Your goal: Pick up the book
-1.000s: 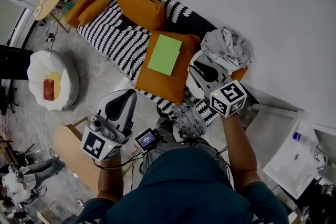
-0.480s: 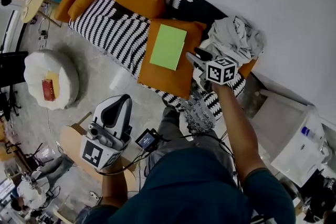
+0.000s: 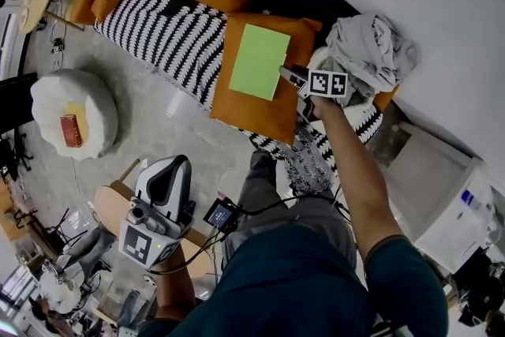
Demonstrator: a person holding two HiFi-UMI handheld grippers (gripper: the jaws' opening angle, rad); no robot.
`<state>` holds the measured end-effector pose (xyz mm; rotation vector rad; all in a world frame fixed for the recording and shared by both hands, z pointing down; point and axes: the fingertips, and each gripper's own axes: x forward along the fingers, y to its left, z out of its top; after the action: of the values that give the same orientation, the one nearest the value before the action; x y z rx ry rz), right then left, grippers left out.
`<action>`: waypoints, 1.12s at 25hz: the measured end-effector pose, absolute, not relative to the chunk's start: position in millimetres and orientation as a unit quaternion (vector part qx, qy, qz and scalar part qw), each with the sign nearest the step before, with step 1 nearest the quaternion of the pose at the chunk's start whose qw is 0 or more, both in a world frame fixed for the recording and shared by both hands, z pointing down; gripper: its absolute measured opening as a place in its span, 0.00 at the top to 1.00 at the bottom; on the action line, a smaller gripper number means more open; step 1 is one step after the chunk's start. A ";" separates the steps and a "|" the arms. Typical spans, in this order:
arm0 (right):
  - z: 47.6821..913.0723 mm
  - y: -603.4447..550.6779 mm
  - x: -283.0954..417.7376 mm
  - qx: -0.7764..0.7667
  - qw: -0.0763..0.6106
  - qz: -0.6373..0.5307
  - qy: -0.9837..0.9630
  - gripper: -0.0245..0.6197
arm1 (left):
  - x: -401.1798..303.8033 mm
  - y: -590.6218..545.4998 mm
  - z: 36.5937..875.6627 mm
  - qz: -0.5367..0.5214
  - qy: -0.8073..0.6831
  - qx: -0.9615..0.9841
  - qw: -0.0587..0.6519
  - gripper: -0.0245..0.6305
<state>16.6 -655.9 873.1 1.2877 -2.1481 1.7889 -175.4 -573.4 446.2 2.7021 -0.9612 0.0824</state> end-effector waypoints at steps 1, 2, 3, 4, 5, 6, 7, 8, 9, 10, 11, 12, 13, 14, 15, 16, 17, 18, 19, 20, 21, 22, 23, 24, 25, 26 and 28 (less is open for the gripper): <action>883.6 -656.3 14.7 0.416 0.031 0.591 -0.691 0.59 | -177.4 -575.2 450.8 0.031 -0.333 0.932 0.139 0.96; 893.7 -656.2 12.9 0.414 0.031 0.601 -0.683 0.59 | -179.4 -576.6 455.4 0.033 -0.334 0.931 0.143 0.96; 903.4 -656.0 11.3 0.412 0.030 0.610 -0.676 0.58 | -182.1 -576.9 460.8 0.037 -0.334 0.930 0.149 0.96; 912.7 -655.7 9.5 0.410 0.031 0.619 -0.670 0.58 | -185.8 -576.2 467.2 0.042 -0.334 0.929 0.155 0.96; 921.3 -655.5 7.3 0.407 0.032 0.626 -0.664 0.58 | -190.8 -575.0 474.4 0.050 -0.334 0.928 0.161 0.96; 929.1 -655.4 4.7 0.404 0.032 0.633 -0.659 0.57 | -195.9 -574.4 481.1 0.058 -0.334 0.926 0.167 0.96; 935.8 -655.4 1.6 0.400 0.030 0.640 -0.655 0.57 | -199.6 -575.7 485.2 0.062 -0.335 0.924 0.172 0.96; 941.7 -655.4 -1.7 0.395 0.027 0.647 -0.652 0.57 | -202.1 -578.1 487.6 0.062 -0.336 0.923 0.177 0.96; 946.9 -655.7 -4.9 0.389 0.023 0.653 -0.649 0.57 | -204.7 -579.9 490.5 0.063 -0.337 0.922 0.180 0.96; 951.7 -656.1 -7.9 0.383 0.018 0.658 -0.648 0.57 | -206.9 -581.8 493.6 0.063 -0.338 0.921 0.183 0.96; 956.2 -656.6 -10.3 0.378 0.013 0.662 -0.647 0.56 | -208.9 -583.0 497.5 0.065 -0.339 0.920 0.187 0.96; 960.3 -657.1 -12.2 0.373 0.007 0.666 -0.646 0.56 | -212.1 -582.0 503.5 0.070 -0.340 0.918 0.192 0.96; 963.9 -657.7 -13.9 0.370 0.002 0.668 -0.646 0.56 | -215.7 -579.9 510.1 0.077 -0.339 0.917 0.197 0.96; 967.0 -658.6 -15.6 0.367 -0.004 0.669 -0.646 0.56 | -218.5 -578.1 515.4 0.081 -0.340 0.915 0.201 0.96; 969.6 -659.9 -17.0 0.365 -0.011 0.670 -0.646 0.55 | -220.6 -577.0 519.3 0.083 -0.340 0.914 0.205 0.96; 971.7 -661.3 -18.1 0.364 -0.017 0.670 -0.646 0.55 | -222.1 -576.4 522.0 0.084 -0.340 0.913 0.208 0.96; 973.5 -662.3 -18.8 0.362 -0.024 0.671 -0.646 0.55 | -223.2 -576.0 523.9 0.084 -0.341 0.913 0.210 0.96; 975.0 -662.6 -18.9 0.360 -0.029 0.672 -0.647 0.55 | -224.0 -576.0 525.1 0.083 -0.341 0.912 0.211 0.96; 976.4 -662.4 -18.7 0.358 -0.031 0.672 -0.648 0.55 | -224.6 -576.0 526.0 0.082 -0.342 0.912 0.212 0.96; 977.7 -662.0 -18.2 0.356 -0.030 0.671 -0.650 0.55 | -225.1 -576.2 526.7 0.081 -0.342 0.912 0.213 0.96; 978.7 -661.8 -17.8 0.354 -0.027 0.668 -0.654 0.55 | -225.6 -576.4 527.3 0.080 -0.343 0.911 0.214 0.96; 978.9 -661.9 -17.9 0.352 -0.023 0.665 -0.659 0.55 | -226.0 -576.6 527.8 0.079 -0.343 0.911 0.214 0.96; 978.2 -662.1 -18.5 0.348 -0.018 0.661 -0.664 0.55 | -226.5 -576.7 528.5 0.077 -0.344 0.911 0.215 0.96; 976.8 -661.8 -19.4 0.345 -0.014 0.657 -0.670 0.56 | -227.1 -576.8 529.2 0.076 -0.344 0.911 0.216 0.96; 974.3 -661.0 -20.5 0.340 -0.011 0.654 -0.676 0.58 | -227.7 -576.9 529.9 0.075 -0.345 0.910 0.217 0.96; 970.6 -660.0 -22.0 0.335 -0.011 0.651 -0.681 0.62 | -228.3 -577.0 530.8 0.074 -0.345 0.910 0.218 0.96; 959.9 -659.3 -26.1 0.324 -0.020 0.645 -0.692 0.69 | -229.7 -577.0 532.9 0.073 -0.346 0.909 0.220 0.96</action>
<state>-26.1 -659.3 959.9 1.0294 -2.2028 2.0516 -229.7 -577.0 532.9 2.5149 -0.9569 0.2020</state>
